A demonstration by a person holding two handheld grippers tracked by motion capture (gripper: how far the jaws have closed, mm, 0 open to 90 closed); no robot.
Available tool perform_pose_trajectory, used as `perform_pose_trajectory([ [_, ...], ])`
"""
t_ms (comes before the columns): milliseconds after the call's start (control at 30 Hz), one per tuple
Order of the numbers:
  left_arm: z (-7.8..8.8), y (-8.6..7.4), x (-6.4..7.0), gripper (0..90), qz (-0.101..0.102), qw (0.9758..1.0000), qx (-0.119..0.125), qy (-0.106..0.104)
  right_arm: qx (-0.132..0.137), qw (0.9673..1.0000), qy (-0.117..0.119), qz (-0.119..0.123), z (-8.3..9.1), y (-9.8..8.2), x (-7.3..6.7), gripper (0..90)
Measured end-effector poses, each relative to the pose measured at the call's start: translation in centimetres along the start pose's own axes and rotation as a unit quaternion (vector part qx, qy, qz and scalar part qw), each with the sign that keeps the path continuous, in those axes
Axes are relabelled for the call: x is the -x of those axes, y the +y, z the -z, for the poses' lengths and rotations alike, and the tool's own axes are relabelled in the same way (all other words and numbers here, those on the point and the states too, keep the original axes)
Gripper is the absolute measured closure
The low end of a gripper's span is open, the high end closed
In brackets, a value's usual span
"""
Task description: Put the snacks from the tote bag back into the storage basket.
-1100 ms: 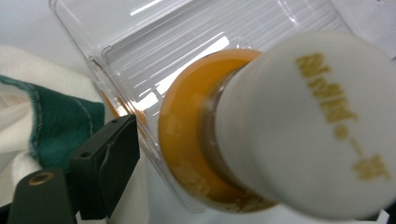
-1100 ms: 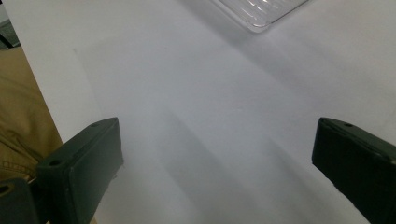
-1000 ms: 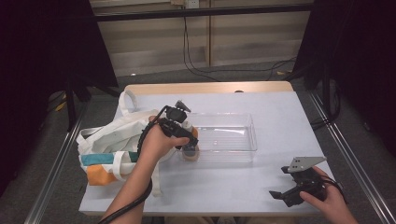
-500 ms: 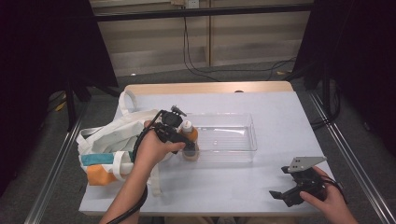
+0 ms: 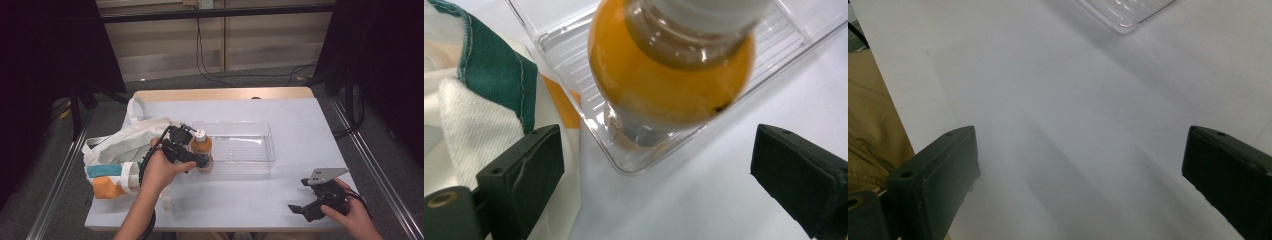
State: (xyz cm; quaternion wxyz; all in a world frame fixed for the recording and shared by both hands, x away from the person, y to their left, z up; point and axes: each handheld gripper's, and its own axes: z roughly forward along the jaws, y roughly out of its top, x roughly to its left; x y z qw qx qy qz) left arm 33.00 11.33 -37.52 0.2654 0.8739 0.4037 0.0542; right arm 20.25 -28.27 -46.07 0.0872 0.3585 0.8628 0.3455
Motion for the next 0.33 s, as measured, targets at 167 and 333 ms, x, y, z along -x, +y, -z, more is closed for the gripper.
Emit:
perform_pose_trajectory([
  [167, 0.07, -0.91, 0.46, 5.9, -0.004, 0.9999, 0.012, -0.004, 0.001, 1.0000, 0.000, -0.001, 0.06, -0.10, 0.05, 1.8],
  [333, 0.15, -1.16, 0.61, 5.2, -0.001, 0.9998, 0.020, -0.005, 0.001, 1.0000, -0.001, 0.003, -0.01, -0.02, -0.09, 1.8],
])
